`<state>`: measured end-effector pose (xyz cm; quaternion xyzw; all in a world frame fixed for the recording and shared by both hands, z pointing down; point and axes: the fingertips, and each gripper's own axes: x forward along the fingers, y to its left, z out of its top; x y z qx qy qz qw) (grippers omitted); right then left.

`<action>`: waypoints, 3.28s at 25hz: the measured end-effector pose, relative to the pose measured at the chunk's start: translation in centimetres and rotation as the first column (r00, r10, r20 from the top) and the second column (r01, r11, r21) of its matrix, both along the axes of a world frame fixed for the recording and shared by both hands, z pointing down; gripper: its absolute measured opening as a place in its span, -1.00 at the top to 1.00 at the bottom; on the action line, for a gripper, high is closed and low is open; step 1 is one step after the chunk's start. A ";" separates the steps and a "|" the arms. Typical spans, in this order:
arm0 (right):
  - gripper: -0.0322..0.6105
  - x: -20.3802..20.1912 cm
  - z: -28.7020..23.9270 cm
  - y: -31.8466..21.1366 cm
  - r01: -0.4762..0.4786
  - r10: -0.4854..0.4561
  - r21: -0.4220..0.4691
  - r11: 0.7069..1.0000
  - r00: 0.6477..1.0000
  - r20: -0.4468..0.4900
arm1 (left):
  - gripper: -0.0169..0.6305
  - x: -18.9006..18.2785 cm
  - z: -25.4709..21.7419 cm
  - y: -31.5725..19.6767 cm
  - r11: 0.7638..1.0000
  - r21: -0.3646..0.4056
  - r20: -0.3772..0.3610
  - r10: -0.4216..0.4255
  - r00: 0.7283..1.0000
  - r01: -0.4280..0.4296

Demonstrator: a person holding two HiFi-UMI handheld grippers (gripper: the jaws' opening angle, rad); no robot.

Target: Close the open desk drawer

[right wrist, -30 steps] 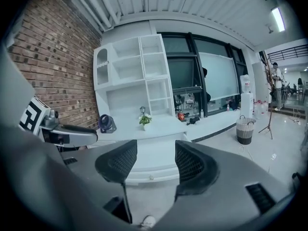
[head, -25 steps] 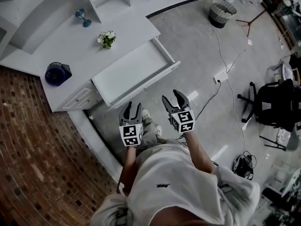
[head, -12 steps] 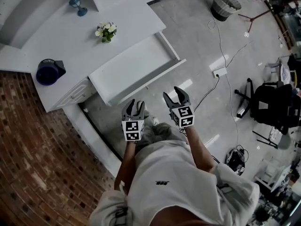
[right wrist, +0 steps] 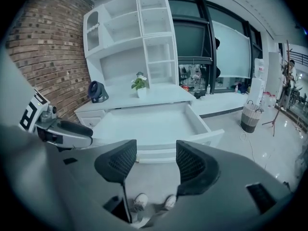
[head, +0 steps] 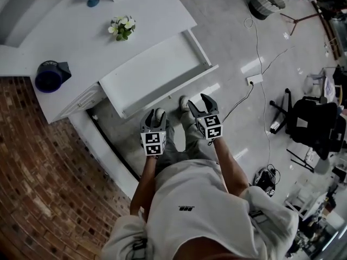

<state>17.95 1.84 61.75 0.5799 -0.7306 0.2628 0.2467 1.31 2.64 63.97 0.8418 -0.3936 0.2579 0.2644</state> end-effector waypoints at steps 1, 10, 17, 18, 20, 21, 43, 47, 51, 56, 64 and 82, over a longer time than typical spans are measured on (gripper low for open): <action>0.16 0.1 0.4 -0.2 0.008 -0.007 -0.009 1.000 1.000 0.004 | 0.28 0.0 0.3 0.0 1.000 -0.008 0.006 -0.013 1.000 0.013; 0.14 1.5 4.2 -2.6 0.069 -0.067 -0.082 0.994 0.998 0.021 | 0.26 -0.7 4.1 -1.2 0.973 -0.066 0.084 -0.217 0.973 0.223; 0.06 2.4 6.8 -4.0 0.121 -0.118 -0.126 0.985 0.992 0.036 | 0.21 -1.2 6.6 -1.6 0.916 -0.107 0.148 -0.369 0.918 0.386; 0.05 2.6 7.1 -4.2 0.129 -0.125 -0.130 0.983 0.992 0.036 | 0.19 -1.2 6.9 -1.6 0.907 -0.107 0.157 -0.390 0.907 0.408; 0.03 3.1 7.9 -4.6 0.145 -0.141 -0.138 0.980 0.989 0.034 | 0.16 -1.3 7.4 -1.8 0.887 -0.107 0.171 -0.429 0.887 0.450; 0.03 3.3 8.4 -4.8 0.150 -0.147 -0.141 0.979 0.989 0.031 | 0.15 -1.4 7.6 -1.9 0.877 -0.107 0.177 -0.446 0.877 0.468; -0.04 4.1 10.5 -7.8 0.181 -0.172 -0.141 0.973 0.982 0.071 | 0.08 -2.3 8.6 -3.8 0.779 -0.057 0.218 -0.601 0.769 0.624; -0.03 3.9 10.5 -8.5 0.180 -0.173 -0.134 0.974 0.983 0.068 | 0.10 -2.6 8.7 -4.5 0.772 -0.049 0.222 -0.610 0.760 0.634; -0.04 3.9 10.7 -9.2 0.175 -0.167 -0.139 0.975 0.984 0.067 | 0.10 -2.7 8.8 -5.1 0.781 -0.041 0.234 -0.599 0.766 0.623; -0.04 3.8 10.7 -10.3 0.166 -0.160 -0.143 0.976 0.986 0.056 | 0.11 -2.8 8.7 -6.1 0.794 -0.037 0.234 -0.583 0.778 0.607; -0.04 3.5 10.9 -11.7 0.164 -0.161 -0.143 0.976 0.986 0.031 | 0.17 -3.5 8.7 -7.5 0.801 -0.035 0.225 -0.576 0.786 0.597; -0.03 2.8 11.0 -14.7 0.151 -0.152 -0.147 0.978 0.988 0.006 | 0.18 -4.1 8.8 -10.3 0.820 -0.039 0.224 -0.549 0.805 0.570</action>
